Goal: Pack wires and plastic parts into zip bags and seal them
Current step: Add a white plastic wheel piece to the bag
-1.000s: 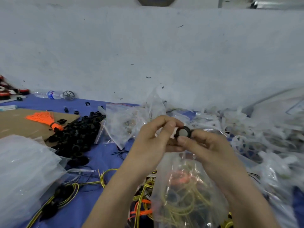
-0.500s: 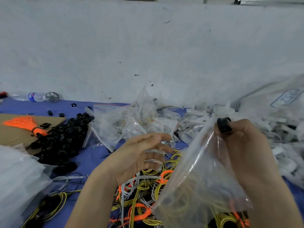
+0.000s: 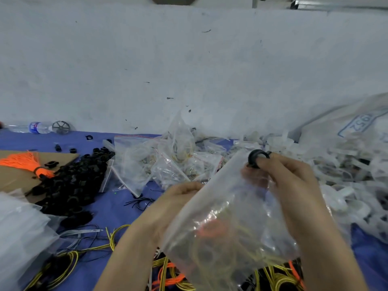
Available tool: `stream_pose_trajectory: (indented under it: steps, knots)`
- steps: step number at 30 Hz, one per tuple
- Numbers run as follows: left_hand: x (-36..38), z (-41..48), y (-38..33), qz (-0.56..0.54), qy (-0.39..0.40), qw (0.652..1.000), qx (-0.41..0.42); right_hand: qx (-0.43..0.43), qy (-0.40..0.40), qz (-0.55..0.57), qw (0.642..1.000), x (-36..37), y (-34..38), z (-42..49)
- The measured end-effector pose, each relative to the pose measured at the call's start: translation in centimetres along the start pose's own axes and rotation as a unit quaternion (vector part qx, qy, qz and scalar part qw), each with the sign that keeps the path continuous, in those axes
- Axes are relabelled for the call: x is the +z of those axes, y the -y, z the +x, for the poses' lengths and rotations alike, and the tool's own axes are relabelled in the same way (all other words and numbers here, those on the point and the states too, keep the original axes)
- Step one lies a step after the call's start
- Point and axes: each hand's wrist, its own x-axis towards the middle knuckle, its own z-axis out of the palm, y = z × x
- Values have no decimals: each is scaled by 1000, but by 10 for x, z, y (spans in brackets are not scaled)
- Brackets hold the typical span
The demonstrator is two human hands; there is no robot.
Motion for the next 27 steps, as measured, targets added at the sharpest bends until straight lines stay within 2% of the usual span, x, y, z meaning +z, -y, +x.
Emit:
stream_pose_trajectory:
  steps: [3, 7, 10, 12, 14, 16, 19, 23, 27]
  knots:
    - [-19, 4, 4, -8, -114, 992, 48, -20, 2, -27, 999, 0, 3, -1]
    - [-38, 3, 8, -60, -270, 957, 90, -23, -5, -51, 998, 2, 6, -3]
    - [-43, 3, 3, -145, -390, 899, 136, -40, 3, -59, 997, 3, 6, -3]
    - [-45, -1, -3, -221, -439, 852, 179, -33, 5, -29, 999, 4, 7, -3]
    - [-40, -9, -11, -246, -440, 831, 236, -19, 14, 23, 999, 6, 6, -3]
    - [-27, -17, -21, -202, -413, 842, 281, -5, 35, 80, 996, 10, 5, -4]
    - [1, -25, -31, -70, -357, 873, 325, 22, 95, 118, 988, 19, 7, -8]
    - [25, -28, -30, 75, -232, 919, 310, 62, 151, 156, 974, 25, 8, -11]
    - [21, -28, -28, 48, -180, 941, 282, 79, 164, 153, 971, 19, 8, -10]
